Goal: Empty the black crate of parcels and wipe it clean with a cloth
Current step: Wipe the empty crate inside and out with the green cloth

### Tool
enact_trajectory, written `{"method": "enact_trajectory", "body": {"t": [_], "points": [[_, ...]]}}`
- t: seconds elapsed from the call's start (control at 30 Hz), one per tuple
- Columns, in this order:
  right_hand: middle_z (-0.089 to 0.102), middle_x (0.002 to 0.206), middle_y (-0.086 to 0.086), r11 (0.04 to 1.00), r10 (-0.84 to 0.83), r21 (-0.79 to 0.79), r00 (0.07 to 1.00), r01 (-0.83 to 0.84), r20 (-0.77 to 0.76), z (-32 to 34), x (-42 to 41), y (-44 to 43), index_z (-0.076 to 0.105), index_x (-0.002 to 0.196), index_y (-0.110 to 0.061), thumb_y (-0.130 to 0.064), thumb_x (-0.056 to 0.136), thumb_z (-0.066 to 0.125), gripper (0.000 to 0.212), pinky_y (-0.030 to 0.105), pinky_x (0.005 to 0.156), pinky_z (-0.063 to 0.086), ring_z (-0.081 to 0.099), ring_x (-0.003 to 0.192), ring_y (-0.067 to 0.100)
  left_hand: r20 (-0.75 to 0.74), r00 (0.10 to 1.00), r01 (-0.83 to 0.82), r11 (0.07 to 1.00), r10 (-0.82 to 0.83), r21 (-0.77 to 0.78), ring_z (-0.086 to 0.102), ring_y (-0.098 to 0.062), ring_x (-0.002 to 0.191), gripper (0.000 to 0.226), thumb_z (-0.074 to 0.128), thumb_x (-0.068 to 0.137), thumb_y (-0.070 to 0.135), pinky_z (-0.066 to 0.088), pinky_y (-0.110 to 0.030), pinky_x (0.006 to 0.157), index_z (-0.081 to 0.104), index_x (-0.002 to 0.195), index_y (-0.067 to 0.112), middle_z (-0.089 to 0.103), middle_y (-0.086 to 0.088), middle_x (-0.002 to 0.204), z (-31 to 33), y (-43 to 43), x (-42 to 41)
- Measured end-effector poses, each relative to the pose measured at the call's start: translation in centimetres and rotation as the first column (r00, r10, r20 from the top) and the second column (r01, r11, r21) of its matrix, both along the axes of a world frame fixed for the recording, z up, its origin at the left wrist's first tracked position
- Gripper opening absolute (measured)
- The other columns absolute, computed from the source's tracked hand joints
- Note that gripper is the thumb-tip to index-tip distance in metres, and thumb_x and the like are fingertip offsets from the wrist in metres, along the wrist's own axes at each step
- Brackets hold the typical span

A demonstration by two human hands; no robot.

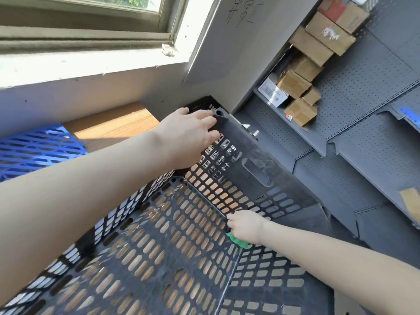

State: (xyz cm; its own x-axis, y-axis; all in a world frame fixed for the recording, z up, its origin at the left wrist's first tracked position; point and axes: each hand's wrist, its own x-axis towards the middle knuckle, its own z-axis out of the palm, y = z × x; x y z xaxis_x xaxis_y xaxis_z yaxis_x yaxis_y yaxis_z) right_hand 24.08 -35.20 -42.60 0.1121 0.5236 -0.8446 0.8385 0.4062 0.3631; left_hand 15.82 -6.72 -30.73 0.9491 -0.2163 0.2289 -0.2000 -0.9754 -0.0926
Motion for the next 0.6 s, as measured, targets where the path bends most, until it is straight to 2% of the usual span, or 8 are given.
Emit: {"method": "enact_trajectory", "body": {"t": [0.1,0.2,0.27,0.37,0.5,0.6], "points": [[0.065,0.106,-0.005,0.999,-0.007,0.054,1.000,0.006,0.016,2.8,-0.1,-0.2,0.074,0.099,-0.020,-0.021,0.086,0.064,0.016,0.030,0.082,0.047,0.053,0.105,0.019,-0.006,1.000,0.001,1.000,-0.001,-0.005,0.016,-0.021,0.148,0.051,0.050,0.090,0.025,0.036,-0.044,0.108,0.044,0.140,0.022,0.037,-0.004,0.150,0.1,0.0,-0.2],[0.065,0.084,-0.010,0.986,-0.028,0.162,1.000,0.028,-0.005,7.1,0.0,-1.1,0.075,0.076,-0.025,-0.028,0.068,0.079,0.010,0.027,0.069,0.046,0.057,0.087,0.016,-0.009,1.000,0.006,1.000,-0.006,-0.008,0.015,-0.020,0.149,0.051,0.050,0.090,0.024,0.034,-0.043,0.110,0.045,0.141,0.022,0.036,-0.003,0.151,0.3,-0.1,-0.5],[0.062,0.078,-0.010,0.972,-0.029,0.233,1.000,0.028,-0.001,10.7,0.3,-1.9,0.073,0.072,-0.027,-0.028,0.063,0.082,0.013,0.026,0.066,0.048,0.056,0.081,0.014,-0.027,1.000,-0.004,1.000,0.004,-0.006,0.013,-0.020,0.149,0.053,0.049,0.091,0.024,0.033,-0.042,0.111,0.042,0.144,0.023,0.032,-0.003,0.154,0.5,-0.2,-0.6],[0.060,0.089,-0.004,0.924,-0.002,0.383,1.000,0.000,0.004,16.3,0.2,-3.1,0.068,0.085,-0.020,-0.017,0.081,0.063,0.007,0.029,0.075,0.049,0.055,0.088,0.019,-0.032,0.999,0.000,1.000,-0.001,-0.011,0.014,-0.020,0.149,0.053,0.049,0.091,0.024,0.033,-0.041,0.111,0.042,0.143,0.022,0.033,-0.003,0.154,0.7,-0.3,-0.8],[0.061,0.101,0.003,0.879,0.020,0.475,0.998,-0.049,0.065,20.2,0.1,-3.5,0.064,0.098,-0.014,-0.010,0.091,0.027,0.038,0.035,0.082,0.050,0.055,0.093,0.024,-0.049,0.999,-0.004,1.000,0.004,0.001,0.012,-0.020,0.150,0.051,0.047,0.091,0.025,0.031,-0.040,0.112,0.042,0.142,0.023,0.031,-0.001,0.155,0.8,-0.4,-1.0],[0.061,0.100,0.003,0.849,-0.003,0.527,0.997,-0.039,0.079,19.4,-0.2,-3.2,0.066,0.100,-0.013,-0.009,0.093,0.027,0.039,0.034,0.081,0.050,0.055,0.091,0.024,-0.061,0.998,-0.005,1.000,0.005,0.000,0.008,-0.020,0.150,0.051,0.044,0.092,0.025,0.029,-0.039,0.113,0.039,0.143,0.024,0.028,-0.001,0.156,0.8,-0.4,-1.0]]}}
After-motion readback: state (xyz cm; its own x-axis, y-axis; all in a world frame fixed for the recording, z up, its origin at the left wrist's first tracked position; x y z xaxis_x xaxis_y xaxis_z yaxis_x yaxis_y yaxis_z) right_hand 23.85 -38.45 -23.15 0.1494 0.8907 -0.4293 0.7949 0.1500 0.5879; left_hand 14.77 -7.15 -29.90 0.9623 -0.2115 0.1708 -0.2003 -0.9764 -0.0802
